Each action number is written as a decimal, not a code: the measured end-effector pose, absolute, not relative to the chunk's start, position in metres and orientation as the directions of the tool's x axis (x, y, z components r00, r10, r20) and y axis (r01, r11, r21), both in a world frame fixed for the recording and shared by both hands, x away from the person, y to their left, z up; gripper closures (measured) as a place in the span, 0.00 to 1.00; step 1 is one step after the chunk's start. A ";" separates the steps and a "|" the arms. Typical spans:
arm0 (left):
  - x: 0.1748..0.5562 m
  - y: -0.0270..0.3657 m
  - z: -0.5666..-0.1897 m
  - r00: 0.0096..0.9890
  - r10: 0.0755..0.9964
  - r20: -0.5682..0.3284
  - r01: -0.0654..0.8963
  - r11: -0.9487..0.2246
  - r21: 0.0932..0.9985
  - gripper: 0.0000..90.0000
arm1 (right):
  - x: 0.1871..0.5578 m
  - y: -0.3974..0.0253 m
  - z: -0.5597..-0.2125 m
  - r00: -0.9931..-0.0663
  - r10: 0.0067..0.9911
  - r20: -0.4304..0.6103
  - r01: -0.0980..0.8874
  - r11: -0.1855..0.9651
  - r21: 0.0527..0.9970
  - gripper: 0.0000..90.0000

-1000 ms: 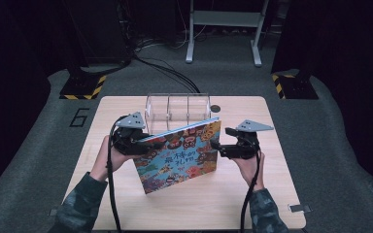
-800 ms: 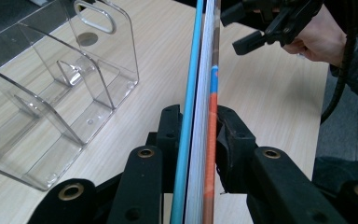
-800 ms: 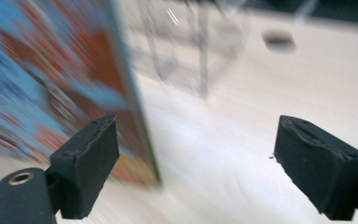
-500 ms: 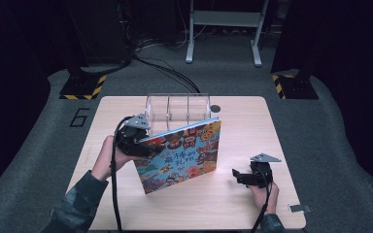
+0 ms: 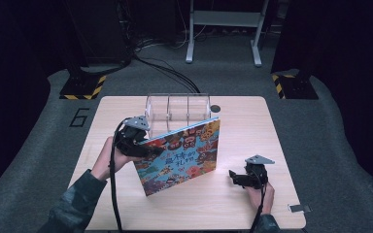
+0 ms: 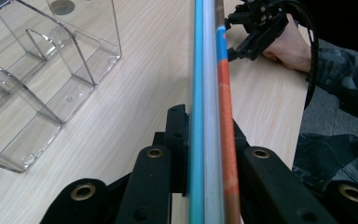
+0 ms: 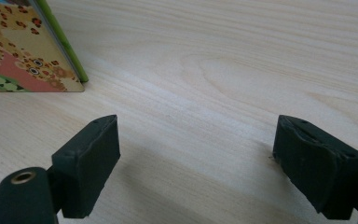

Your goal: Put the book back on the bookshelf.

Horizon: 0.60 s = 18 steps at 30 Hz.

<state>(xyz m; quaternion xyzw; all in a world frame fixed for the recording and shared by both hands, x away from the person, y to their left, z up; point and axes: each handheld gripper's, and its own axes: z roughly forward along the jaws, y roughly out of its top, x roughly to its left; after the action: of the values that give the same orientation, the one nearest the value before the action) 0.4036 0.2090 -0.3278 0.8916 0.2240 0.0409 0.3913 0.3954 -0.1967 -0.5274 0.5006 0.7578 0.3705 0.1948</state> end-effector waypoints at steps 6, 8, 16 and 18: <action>0.404 0.209 -0.328 0.895 0.427 -0.128 0.382 -0.585 0.715 0.89 | 0.397 -0.197 -0.528 -0.419 0.906 0.067 0.613 0.228 0.756 0.17; 0.405 0.210 -0.328 0.895 0.427 -0.125 0.380 -0.585 0.716 0.89 | 0.398 -0.197 -0.528 -0.423 0.904 0.063 0.610 0.232 0.757 0.17; 0.410 0.210 -0.327 0.887 0.436 -0.154 0.406 -0.576 0.710 0.89 | 0.398 -0.198 -0.528 -0.413 0.907 0.083 0.614 0.210 0.761 0.17; 0.411 0.210 -0.326 0.887 0.437 -0.147 0.404 -0.581 0.706 0.89 | 0.398 -0.198 -0.528 -0.414 0.906 0.084 0.613 0.210 0.762 0.17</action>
<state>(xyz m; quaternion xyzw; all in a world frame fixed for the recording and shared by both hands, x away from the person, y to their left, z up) 0.4114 0.2098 -0.3260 0.8890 0.2366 0.0214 0.3916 0.3976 -0.1978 -0.5279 0.5046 0.7528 0.3749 0.1953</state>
